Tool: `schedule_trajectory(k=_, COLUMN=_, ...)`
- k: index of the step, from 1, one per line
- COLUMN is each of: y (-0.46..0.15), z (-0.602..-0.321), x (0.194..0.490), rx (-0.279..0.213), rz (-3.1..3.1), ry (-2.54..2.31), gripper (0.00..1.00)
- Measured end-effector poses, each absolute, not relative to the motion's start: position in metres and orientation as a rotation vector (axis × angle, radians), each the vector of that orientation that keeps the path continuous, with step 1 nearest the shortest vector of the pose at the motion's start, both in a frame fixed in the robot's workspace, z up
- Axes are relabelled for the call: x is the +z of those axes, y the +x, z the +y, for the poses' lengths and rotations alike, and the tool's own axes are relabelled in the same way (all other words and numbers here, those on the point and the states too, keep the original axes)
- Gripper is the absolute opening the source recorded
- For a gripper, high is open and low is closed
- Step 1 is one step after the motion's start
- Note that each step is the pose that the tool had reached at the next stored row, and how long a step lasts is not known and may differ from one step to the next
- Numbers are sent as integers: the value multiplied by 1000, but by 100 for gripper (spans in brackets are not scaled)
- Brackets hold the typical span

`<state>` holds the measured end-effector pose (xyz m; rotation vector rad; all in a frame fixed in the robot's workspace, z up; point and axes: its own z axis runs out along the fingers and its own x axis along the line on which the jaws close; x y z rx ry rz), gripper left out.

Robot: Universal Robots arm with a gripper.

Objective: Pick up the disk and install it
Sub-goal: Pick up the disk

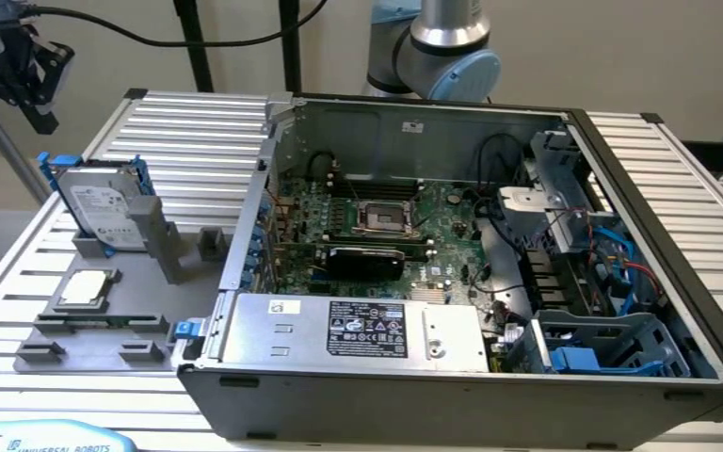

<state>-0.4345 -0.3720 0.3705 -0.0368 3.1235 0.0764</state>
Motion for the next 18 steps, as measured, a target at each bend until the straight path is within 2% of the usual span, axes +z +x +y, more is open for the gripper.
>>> schedule_trajectory(k=18, y=-426, z=-372, x=363, rx=69, rz=3149, ry=-234, gripper=11)
